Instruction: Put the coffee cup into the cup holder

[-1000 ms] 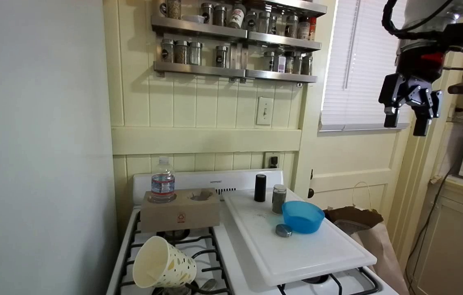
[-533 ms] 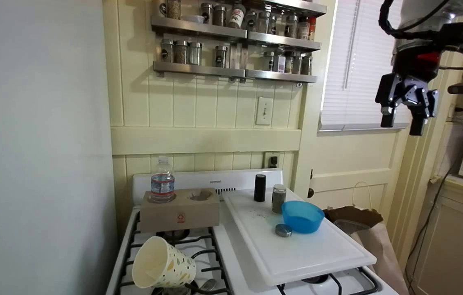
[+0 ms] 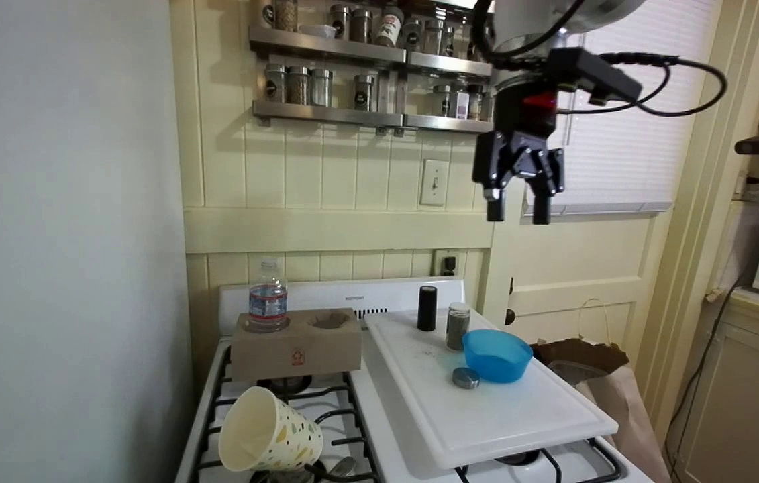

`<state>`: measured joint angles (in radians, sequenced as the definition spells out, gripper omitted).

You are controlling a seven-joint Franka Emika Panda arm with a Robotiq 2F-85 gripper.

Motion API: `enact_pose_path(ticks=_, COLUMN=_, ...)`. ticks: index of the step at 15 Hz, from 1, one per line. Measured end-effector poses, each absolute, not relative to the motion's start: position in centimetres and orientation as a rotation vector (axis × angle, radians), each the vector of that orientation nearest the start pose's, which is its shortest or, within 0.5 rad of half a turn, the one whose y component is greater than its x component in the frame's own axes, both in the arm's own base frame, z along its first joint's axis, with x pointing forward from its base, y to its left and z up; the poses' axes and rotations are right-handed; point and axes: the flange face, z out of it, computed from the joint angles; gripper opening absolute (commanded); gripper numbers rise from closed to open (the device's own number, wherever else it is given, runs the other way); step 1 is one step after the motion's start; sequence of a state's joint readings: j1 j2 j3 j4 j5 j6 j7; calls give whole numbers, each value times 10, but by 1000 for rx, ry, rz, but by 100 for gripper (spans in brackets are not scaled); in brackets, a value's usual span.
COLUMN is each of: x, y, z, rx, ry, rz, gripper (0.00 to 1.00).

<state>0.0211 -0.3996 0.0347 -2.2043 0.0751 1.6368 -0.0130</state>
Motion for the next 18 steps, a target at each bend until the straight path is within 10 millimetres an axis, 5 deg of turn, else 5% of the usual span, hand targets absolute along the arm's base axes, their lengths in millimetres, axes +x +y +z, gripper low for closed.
enact_pose_path(ticks=5, x=467, y=119, z=494, rx=-3166, ry=-138, rz=327, gripper=100)
enact_pose_path(ticks=18, x=468, y=108, z=501, rx=-3161, ry=-116, rz=305, gripper=100)
